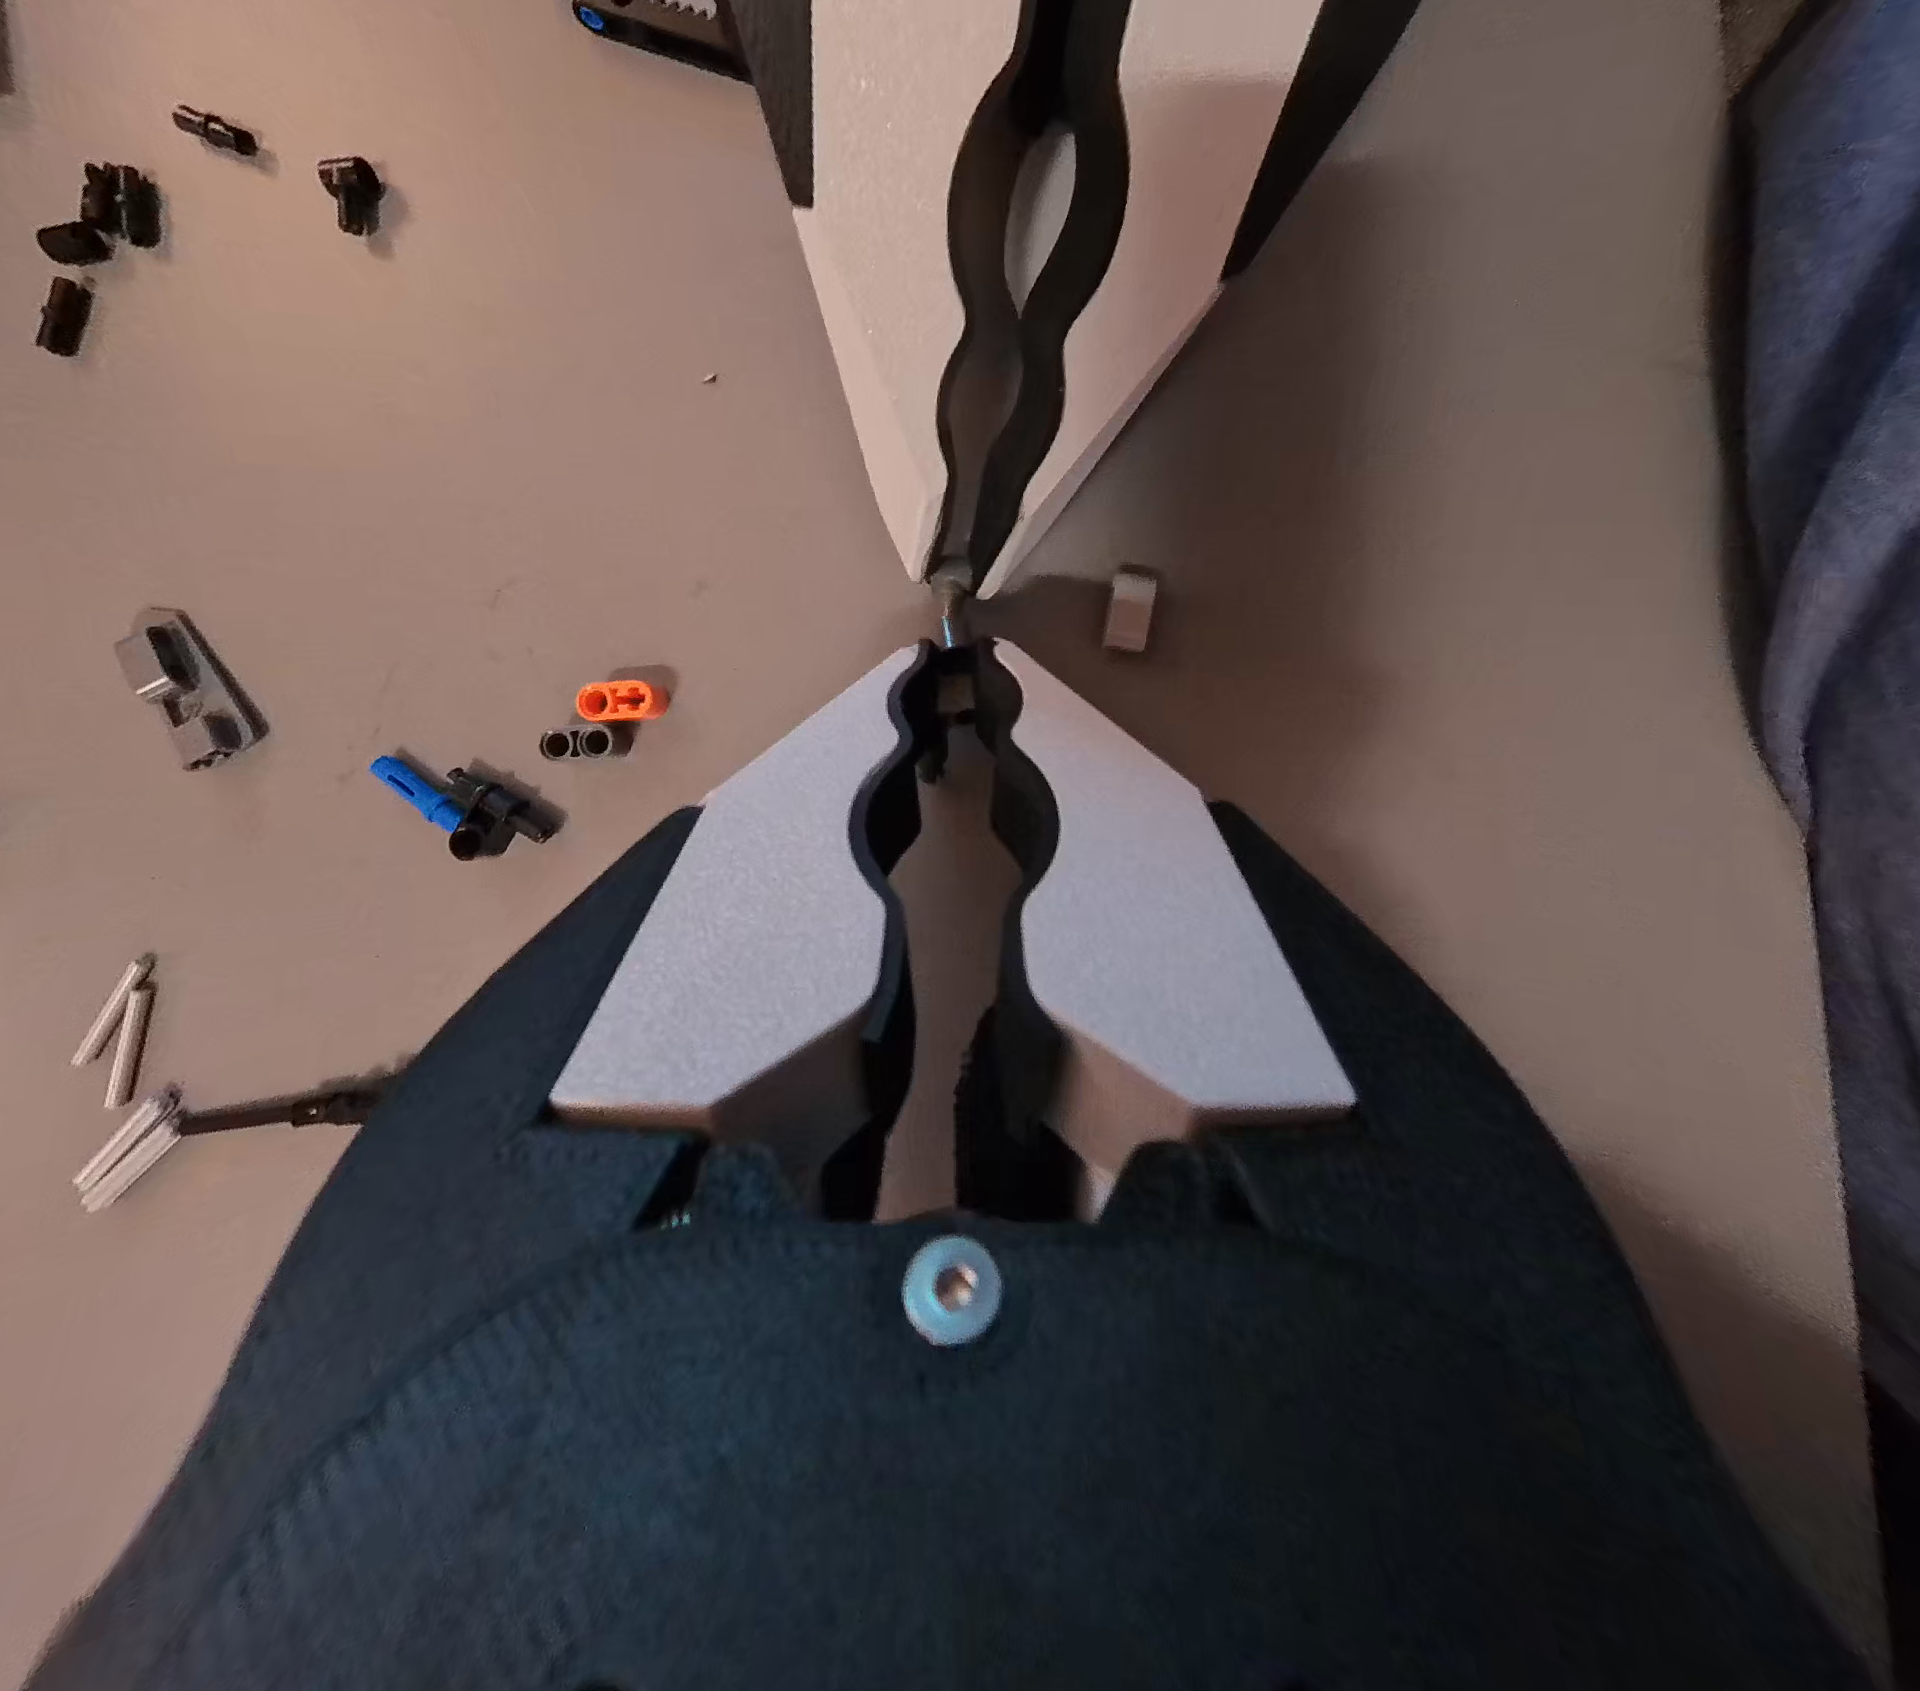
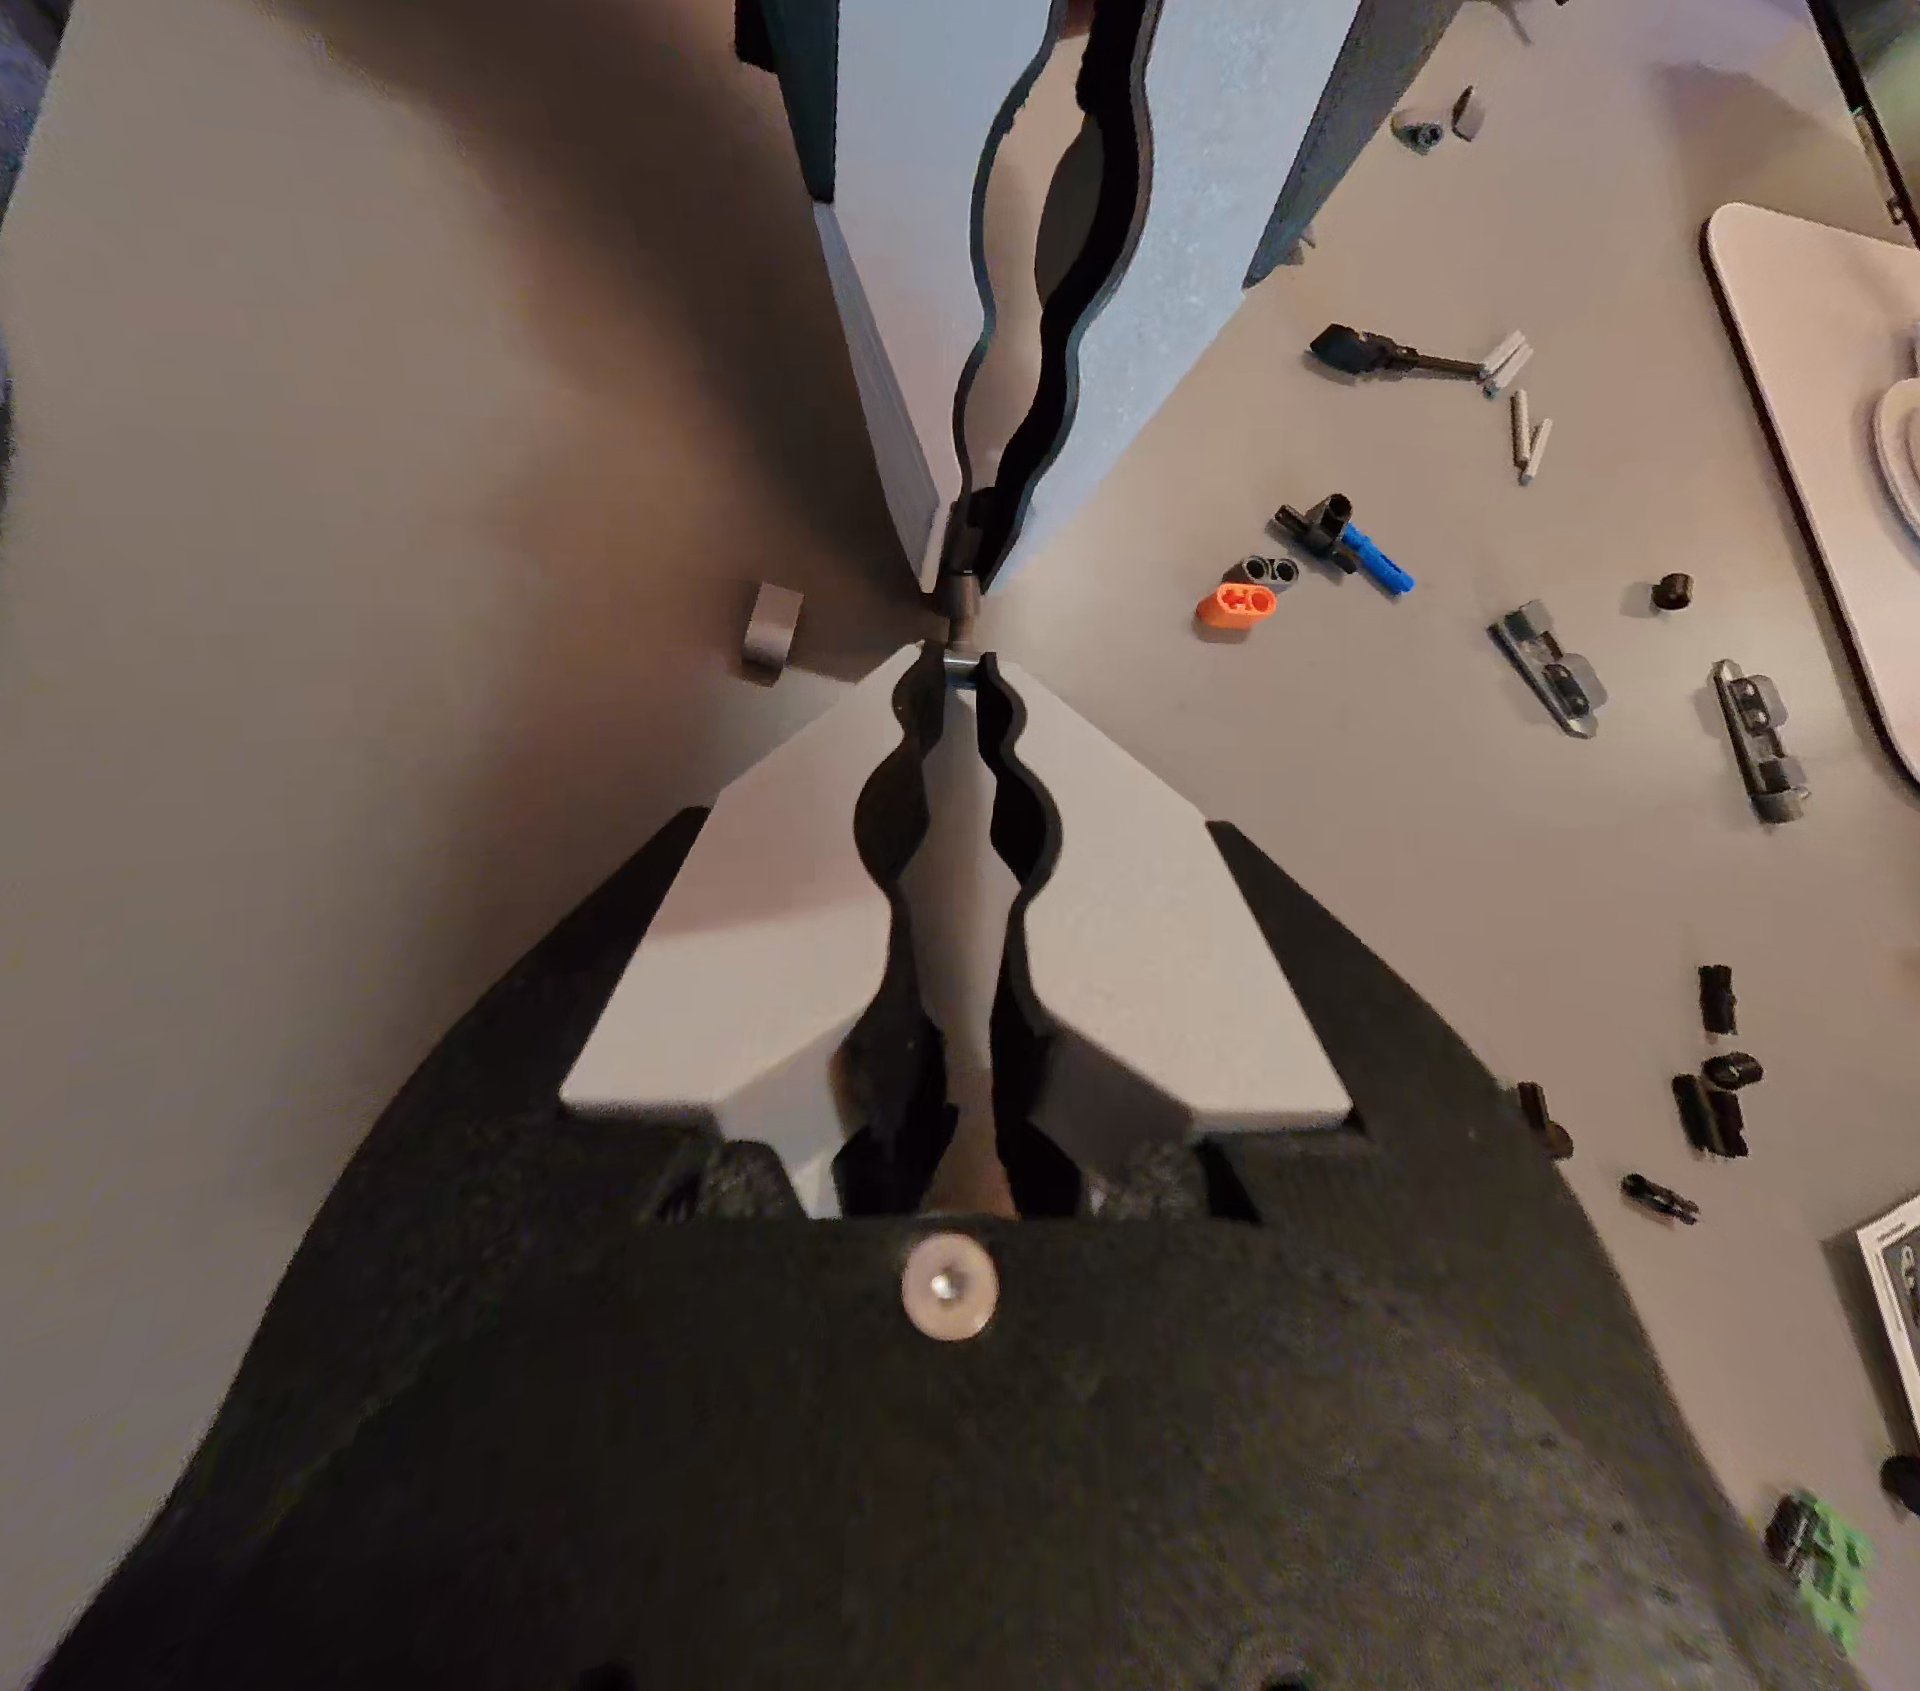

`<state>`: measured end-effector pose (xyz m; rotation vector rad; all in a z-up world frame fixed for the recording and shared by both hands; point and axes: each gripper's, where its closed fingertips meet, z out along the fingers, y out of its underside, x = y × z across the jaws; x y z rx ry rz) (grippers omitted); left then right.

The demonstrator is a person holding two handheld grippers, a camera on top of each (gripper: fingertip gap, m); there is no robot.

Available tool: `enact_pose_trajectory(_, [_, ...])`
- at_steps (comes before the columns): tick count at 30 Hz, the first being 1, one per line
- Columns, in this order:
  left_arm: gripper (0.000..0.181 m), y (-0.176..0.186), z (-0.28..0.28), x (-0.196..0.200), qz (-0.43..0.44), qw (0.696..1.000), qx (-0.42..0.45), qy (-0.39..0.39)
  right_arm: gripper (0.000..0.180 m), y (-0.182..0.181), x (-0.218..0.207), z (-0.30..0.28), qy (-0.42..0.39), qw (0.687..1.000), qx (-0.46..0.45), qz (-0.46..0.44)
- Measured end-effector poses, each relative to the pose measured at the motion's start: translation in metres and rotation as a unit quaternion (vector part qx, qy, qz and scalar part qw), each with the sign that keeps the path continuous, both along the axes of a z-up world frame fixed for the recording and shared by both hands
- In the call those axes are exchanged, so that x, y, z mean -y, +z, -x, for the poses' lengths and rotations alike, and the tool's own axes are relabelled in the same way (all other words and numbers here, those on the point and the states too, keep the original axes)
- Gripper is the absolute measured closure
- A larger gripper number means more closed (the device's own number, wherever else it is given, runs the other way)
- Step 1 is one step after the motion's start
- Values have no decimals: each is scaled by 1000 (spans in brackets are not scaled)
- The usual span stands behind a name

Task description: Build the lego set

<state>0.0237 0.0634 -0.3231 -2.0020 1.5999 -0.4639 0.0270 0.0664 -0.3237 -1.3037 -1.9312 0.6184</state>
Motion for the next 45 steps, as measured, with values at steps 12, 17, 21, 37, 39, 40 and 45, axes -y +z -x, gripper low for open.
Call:
enact_pose_trajectory(12, [177, 0, -1, 5, 18, 998, 63, -18, 176, 1, 6, 0, 25, 1000, -9, 13])
enact_pose_trajectory(17, [176, 0, -2, 8, 26, 996, 81, -27, 176, 2, 9, -1, 38, 999, -10, 17])
enact_pose_trajectory(21, [176, 1, -2, 8, 27, 994, 99, -25, 176, 3, 9, -1, 43, 999, -14, 21])
enact_pose_trajectory(37, [176, 8, -3, 10, 31, 990, 139, -26, 176, 12, 11, -2, 51, 997, -35, 46])
enact_pose_trajectory(39, [176, 4, -3, 11, 35, 991, 127, -24, 176, 8, 12, -2, 53, 997, -25, 41])
enact_pose_trajectory(40, [176, 4, -3, 11, 34, 991, 126, -23, 176, 7, 12, -2, 52, 998, -23, 40])
enact_pose_trajectory(45, [176, 1, -2, 12, 35, 992, 115, -25, 176, 2, 12, -2, 52, 998, -6, 36])
